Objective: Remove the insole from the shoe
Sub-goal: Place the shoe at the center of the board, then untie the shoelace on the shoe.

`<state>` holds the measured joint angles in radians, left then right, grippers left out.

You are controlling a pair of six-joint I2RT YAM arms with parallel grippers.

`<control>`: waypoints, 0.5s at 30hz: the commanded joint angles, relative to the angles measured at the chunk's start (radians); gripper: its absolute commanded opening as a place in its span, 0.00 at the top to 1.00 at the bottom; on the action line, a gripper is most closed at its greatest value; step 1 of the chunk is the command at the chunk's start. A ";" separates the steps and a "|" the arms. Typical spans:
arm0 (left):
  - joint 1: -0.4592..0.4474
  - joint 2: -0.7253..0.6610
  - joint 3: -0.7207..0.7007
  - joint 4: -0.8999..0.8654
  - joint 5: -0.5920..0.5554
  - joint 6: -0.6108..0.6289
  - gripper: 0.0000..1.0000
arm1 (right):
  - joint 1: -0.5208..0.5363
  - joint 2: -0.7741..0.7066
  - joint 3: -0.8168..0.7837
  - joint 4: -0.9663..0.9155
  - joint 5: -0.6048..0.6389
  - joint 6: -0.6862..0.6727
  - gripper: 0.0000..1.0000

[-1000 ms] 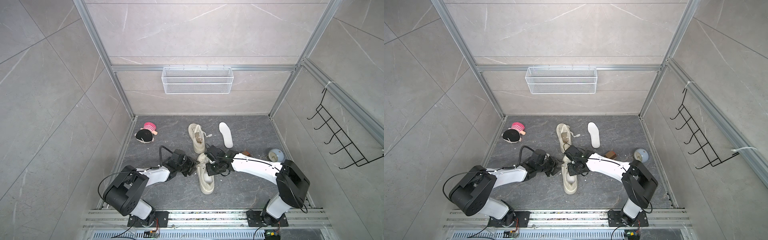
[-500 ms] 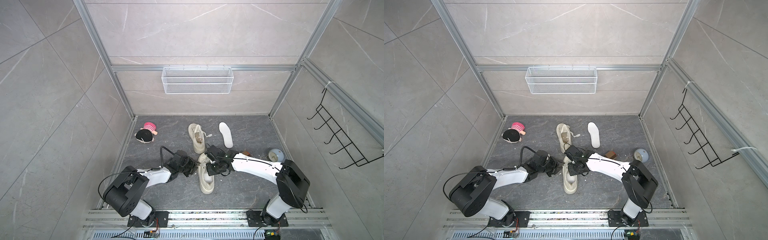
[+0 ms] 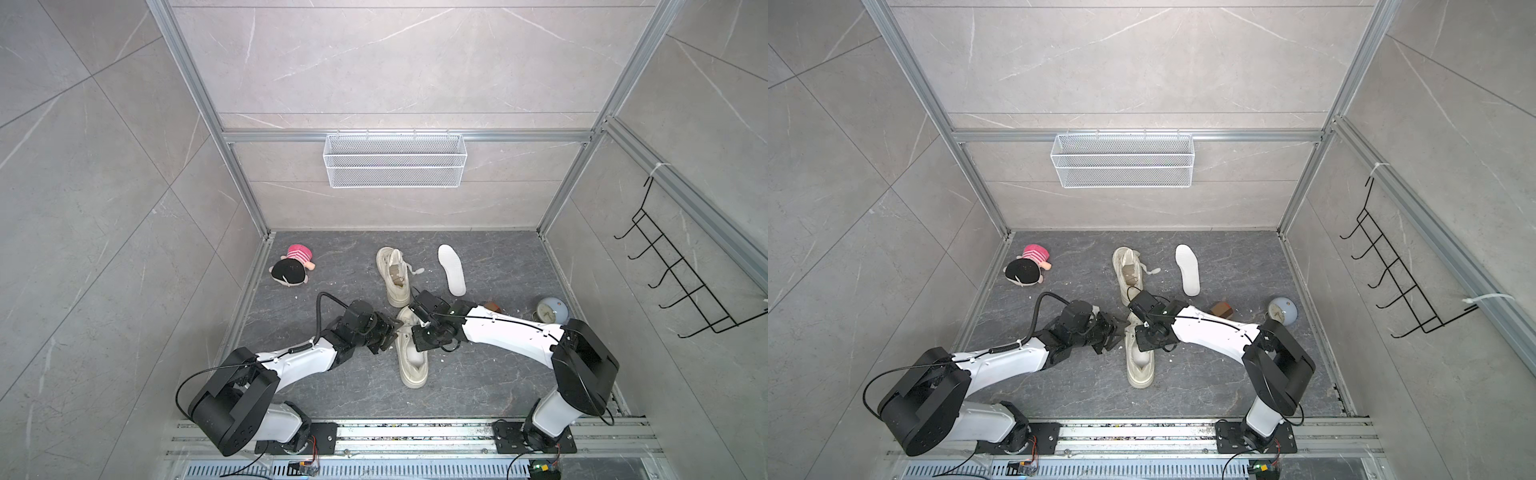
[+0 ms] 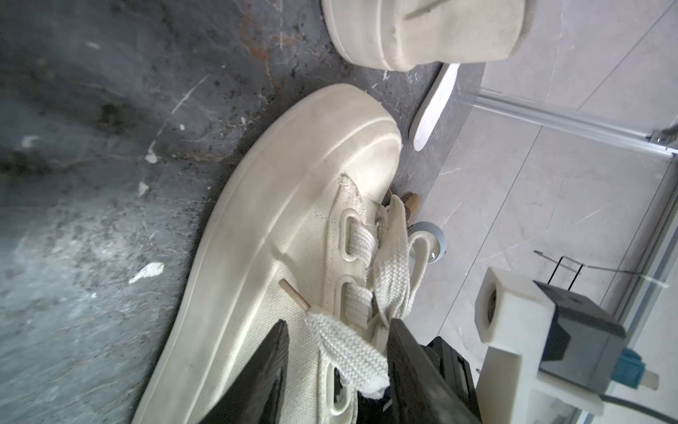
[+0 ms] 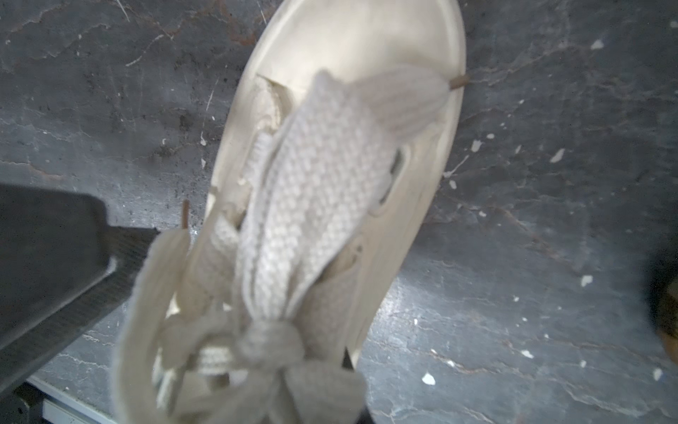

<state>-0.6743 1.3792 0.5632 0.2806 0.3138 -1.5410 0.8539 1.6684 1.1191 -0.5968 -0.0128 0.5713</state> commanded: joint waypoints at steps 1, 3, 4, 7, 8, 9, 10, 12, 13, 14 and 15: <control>-0.004 0.007 -0.003 0.012 -0.008 -0.017 0.49 | 0.002 0.017 0.016 -0.006 -0.001 -0.014 1.00; -0.006 0.025 0.000 0.036 -0.004 -0.024 0.48 | 0.000 0.018 0.018 -0.006 -0.004 -0.014 1.00; -0.007 0.037 0.005 0.041 0.001 -0.024 0.47 | 0.001 0.019 0.019 -0.005 -0.007 -0.014 1.00; -0.010 0.070 0.017 0.069 0.014 -0.028 0.48 | 0.002 0.019 0.022 -0.005 -0.009 -0.016 1.00; -0.010 0.081 0.020 0.083 0.017 -0.031 0.49 | 0.001 0.020 0.021 -0.005 -0.009 -0.016 1.00; -0.010 0.091 0.023 0.094 0.019 -0.031 0.52 | 0.000 0.020 0.021 -0.005 -0.008 -0.016 1.00; -0.010 0.099 0.026 0.099 0.015 -0.031 0.55 | 0.001 0.020 0.022 -0.006 -0.009 -0.015 1.00; -0.014 0.101 0.033 0.093 -0.004 -0.019 0.62 | 0.001 0.018 0.022 -0.008 -0.007 -0.016 1.00; -0.015 0.102 0.040 0.078 -0.011 -0.006 0.67 | 0.002 0.017 0.020 -0.008 -0.007 -0.017 1.00; -0.016 0.101 0.049 0.056 -0.016 0.009 0.71 | 0.001 0.017 0.020 -0.010 -0.005 -0.017 1.00; -0.016 0.099 0.057 0.037 -0.022 0.025 0.75 | 0.002 0.017 0.019 -0.011 -0.003 -0.019 1.00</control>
<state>-0.6827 1.4761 0.5728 0.3206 0.3115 -1.5547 0.8539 1.6691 1.1191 -0.5968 -0.0147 0.5713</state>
